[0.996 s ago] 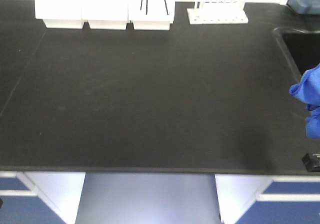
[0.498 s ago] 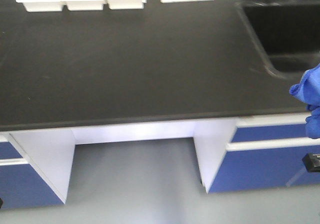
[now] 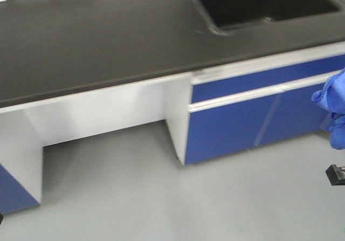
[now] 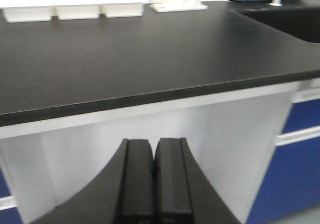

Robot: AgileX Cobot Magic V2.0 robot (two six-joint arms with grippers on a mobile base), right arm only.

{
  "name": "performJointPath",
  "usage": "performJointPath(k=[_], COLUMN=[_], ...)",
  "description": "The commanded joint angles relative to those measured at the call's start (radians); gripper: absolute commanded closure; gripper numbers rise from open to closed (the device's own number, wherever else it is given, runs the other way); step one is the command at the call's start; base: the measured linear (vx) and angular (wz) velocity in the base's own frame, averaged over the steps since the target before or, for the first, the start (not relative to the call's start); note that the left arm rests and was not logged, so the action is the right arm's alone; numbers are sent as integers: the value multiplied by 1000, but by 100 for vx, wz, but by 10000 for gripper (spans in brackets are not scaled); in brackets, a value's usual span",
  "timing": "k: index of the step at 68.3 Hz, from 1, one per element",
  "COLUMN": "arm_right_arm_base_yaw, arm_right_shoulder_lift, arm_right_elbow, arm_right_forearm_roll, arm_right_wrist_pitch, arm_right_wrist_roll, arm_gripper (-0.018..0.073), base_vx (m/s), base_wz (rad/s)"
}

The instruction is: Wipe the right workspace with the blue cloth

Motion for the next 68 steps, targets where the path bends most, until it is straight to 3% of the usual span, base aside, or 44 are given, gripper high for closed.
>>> performJointPath(k=[1,68], arm_right_arm_base_yaw=[-4,-4], arm_right_shoulder_lift=[10,10], arm_right_elbow=[-32,-32], arm_right_forearm_roll=[-8,-8], arm_right_wrist_pitch=[-94,-94], arm_right_wrist_roll=[-7,-7], arm_gripper=[559,559], base_vx=[-31,-23], base_wz=[-50,-74])
